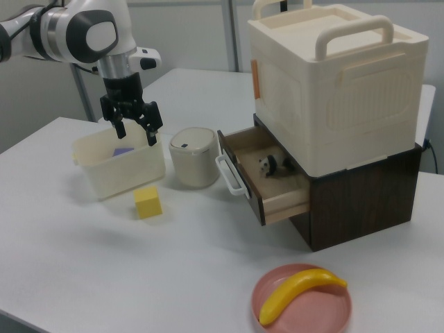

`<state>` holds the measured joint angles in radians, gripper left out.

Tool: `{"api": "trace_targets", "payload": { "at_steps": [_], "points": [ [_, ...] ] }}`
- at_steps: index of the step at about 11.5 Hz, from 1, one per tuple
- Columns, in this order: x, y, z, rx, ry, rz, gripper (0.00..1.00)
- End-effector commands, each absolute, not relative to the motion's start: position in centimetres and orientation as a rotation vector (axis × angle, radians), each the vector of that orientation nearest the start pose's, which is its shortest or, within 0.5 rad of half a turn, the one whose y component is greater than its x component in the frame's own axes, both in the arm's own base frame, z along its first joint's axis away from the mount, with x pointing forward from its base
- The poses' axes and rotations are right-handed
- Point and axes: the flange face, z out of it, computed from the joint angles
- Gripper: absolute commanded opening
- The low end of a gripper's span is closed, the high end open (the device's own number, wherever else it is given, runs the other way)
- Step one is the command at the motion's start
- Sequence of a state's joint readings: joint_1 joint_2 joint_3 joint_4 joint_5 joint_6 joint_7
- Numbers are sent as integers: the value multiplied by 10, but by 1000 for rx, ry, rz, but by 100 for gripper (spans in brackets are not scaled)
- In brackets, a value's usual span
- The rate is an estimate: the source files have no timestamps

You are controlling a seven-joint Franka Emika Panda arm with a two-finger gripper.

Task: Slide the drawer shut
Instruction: 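Move the gripper over toward the open wooden drawer front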

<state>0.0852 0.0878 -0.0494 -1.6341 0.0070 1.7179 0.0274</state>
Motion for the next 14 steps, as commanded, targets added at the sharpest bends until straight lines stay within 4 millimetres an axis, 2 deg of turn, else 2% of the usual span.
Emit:
{"api": "trace_targets", "payload": {
  "at_steps": [1,2,3,4,5,7,10,12,14],
  "points": [
    [579,19,560,-3159,-20,47,100],
    [579,20,559,-3159,-20,52,100],
    [580,20,559,-3159,-15,52,87],
    [580,20,559,-3159,-29,52,66],
    [580,21,558,-3156,-31,55,38],
    [581,21,557,-3156,-12,57,1],
    [584,20,547,-3156,10,76,0],
    [598,2,521,-3146,373,109,0],
    [613,-19,501,-3084,731,58,0]
  ]
}}
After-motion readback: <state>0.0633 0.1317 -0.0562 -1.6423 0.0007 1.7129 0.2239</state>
